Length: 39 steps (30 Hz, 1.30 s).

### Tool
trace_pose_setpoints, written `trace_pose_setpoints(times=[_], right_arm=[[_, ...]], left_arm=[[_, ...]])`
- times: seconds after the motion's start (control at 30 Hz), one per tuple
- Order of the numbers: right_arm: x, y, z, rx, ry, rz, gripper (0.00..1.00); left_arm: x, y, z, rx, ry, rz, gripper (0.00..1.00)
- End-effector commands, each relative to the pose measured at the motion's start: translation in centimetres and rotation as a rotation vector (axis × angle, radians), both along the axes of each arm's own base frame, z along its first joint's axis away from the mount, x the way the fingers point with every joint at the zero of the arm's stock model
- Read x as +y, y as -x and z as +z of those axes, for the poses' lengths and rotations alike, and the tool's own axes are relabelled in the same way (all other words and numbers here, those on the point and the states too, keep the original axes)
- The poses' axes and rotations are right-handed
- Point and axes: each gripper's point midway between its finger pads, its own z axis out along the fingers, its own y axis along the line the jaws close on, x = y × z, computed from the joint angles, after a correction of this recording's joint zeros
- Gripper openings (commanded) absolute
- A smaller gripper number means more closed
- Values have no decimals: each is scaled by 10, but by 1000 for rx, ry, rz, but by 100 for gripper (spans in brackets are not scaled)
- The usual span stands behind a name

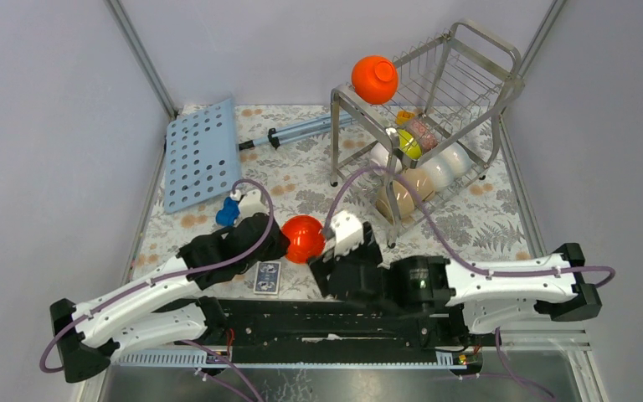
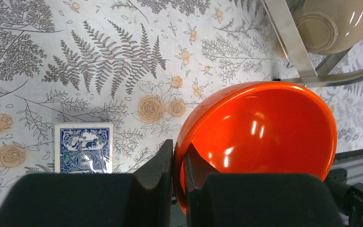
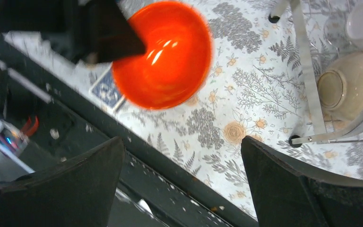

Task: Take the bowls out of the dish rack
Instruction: Place the bowl at the center of the board.

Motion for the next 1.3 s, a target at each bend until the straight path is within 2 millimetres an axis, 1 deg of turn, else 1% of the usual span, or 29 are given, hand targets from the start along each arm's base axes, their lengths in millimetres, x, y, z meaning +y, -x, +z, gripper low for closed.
trace_pose_setpoints(times=[0.0,0.07,0.13,0.17,0.23,0.3,0.37,0.43,0.57,0.7,0.77,0.87,1.03,1.1,1.17,1.2,1.23,1.27], right_arm=[[14,-27,29,159,-332,-116,100],[16,-41,30,183,-373,-181,99],[14,-52,29,200,-402,-251,95],[14,-56,27,218,-422,-274,91],[14,-63,19,251,-456,-305,81],[13,-69,5,281,-471,-333,70],[15,-74,-1,293,-487,-347,63],[19,-78,-6,301,-489,-355,61],[25,-86,-18,300,-449,-378,61],[28,-92,-38,302,-373,-398,60],[29,-93,-47,305,-330,-398,57],[30,-92,-58,307,-271,-396,48],[32,-90,-69,316,-214,-382,31],[32,-89,-71,322,-206,-378,24],[32,-89,-73,325,-201,-379,13],[32,-89,-74,328,-199,-381,5],[32,-88,-75,329,-197,-383,0],[31,-89,-75,330,-195,-385,0]], left_arm=[[6,-9,15,-41,104,115,0],[8,-8,13,-24,109,139,0],[9,-6,10,0,100,157,0],[9,-6,8,14,95,166,0],[9,-4,5,36,91,175,0],[6,-3,3,52,92,172,0],[5,-2,2,62,97,172,0],[4,-2,2,65,96,169,0],[2,-1,-1,76,82,154,0],[1,2,-5,90,72,137,0],[1,3,-5,92,72,130,0],[3,4,-6,95,60,131,0],[2,5,-8,102,53,124,0],[1,4,-9,105,44,120,0],[0,4,-11,109,35,114,0],[0,4,-12,109,30,110,3],[0,4,-12,109,24,107,9],[0,4,-12,109,20,102,15]])
